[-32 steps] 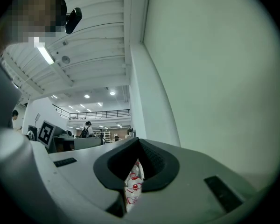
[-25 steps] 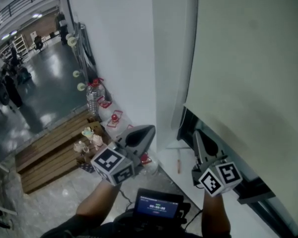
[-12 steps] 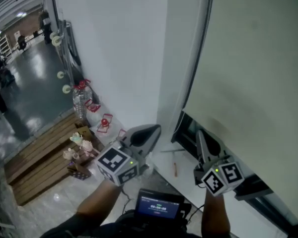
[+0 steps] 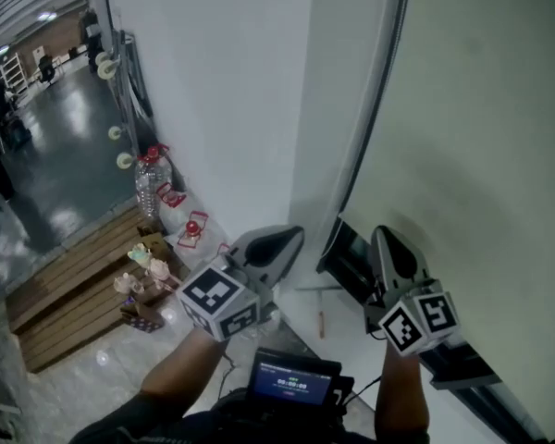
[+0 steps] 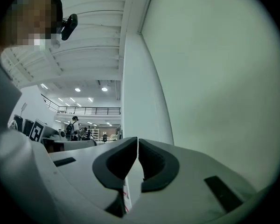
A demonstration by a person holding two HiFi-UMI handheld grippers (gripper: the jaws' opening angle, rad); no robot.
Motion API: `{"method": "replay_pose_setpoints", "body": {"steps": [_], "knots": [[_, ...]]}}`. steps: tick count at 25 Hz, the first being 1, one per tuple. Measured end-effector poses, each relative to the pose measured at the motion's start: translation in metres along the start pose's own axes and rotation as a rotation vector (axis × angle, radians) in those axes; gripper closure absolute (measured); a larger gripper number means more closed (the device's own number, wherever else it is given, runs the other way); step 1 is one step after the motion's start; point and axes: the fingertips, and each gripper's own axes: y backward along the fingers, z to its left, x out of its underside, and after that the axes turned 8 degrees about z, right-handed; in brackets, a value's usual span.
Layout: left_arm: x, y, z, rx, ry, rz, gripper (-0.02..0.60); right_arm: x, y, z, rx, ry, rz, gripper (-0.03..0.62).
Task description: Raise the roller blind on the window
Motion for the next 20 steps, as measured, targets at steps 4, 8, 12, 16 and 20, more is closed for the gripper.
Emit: {"method": "replay_pose_setpoints", "body": {"steps": [4,8,12,16,20], "knots": [[-0.014,-0.021,-0.003,-0.054,0.0,0.013,0.592,-0.012,-0.011,-0.023,-0.068,-0.005,0.002,0.557],[-0.025,-0.05,0.004,-0.123,-0.005,0.017,0.592,-0.022,-0.034,-0.05,-0.143,0.006,0.009,0.556],[-0.025,-0.079,0.013,-0.171,0.014,0.03,0.592,-0.027,-0.065,-0.076,-0.221,0.007,0.02,0.496],[-0.026,-0.077,0.01,-0.217,0.011,0.029,0.592,-0.032,-0.082,-0.072,-0.264,0.026,0.039,0.464],[-0.026,-0.073,0.009,-0.276,-0.003,0.04,0.592,-0.035,-0.103,-0.071,-0.307,0.048,0.053,0.462]]}}
